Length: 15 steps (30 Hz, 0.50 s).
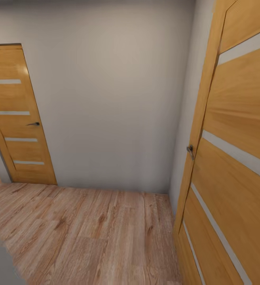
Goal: Move the two storage containers from the living room to the garage. In the garage, place one container on the floor and stack the other container on top of it (either order is fine).
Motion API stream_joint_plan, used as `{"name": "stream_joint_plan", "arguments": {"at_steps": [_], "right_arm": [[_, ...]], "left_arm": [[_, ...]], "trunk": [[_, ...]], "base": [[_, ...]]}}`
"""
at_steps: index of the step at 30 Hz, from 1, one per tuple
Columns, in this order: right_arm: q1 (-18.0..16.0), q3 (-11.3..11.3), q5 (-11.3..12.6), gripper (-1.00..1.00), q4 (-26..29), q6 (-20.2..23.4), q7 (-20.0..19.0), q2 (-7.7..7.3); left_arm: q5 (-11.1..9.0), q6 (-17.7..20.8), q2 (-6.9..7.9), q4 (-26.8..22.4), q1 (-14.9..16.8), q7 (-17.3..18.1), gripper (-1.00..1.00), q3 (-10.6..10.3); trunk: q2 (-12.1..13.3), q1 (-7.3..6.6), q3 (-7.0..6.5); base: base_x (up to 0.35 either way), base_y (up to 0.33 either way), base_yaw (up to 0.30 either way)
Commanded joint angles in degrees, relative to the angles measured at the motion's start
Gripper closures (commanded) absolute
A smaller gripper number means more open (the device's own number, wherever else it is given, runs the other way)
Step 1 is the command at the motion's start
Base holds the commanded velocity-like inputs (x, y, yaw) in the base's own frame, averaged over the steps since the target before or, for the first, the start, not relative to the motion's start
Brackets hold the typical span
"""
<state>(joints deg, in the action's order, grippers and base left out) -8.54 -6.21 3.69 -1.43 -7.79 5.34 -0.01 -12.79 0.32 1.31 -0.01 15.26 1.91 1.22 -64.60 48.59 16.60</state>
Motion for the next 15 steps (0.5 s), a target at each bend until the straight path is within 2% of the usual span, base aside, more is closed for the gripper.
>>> {"name": "stream_joint_plan", "arguments": {"at_steps": [1,15], "right_arm": [[-0.07,-0.47,0.39,-1.0,-0.15,-0.3,0.11,0.01],[-0.07,-0.47,0.44,-1.0,-0.15,-0.3,0.11,0.01]], "left_arm": [[-0.4,0.03,0.03,0.01,0.03,0.2,-1.0,0.1],[-0.4,0.01,0.17,0.01,0.03,0.2,-1.0,0.1]], "trunk": [[-0.04,0.03,0.07],[-0.04,0.03,0.07]], "base": [[0.32,0.0,0.0],[0.322,0.0,0.0]]}}
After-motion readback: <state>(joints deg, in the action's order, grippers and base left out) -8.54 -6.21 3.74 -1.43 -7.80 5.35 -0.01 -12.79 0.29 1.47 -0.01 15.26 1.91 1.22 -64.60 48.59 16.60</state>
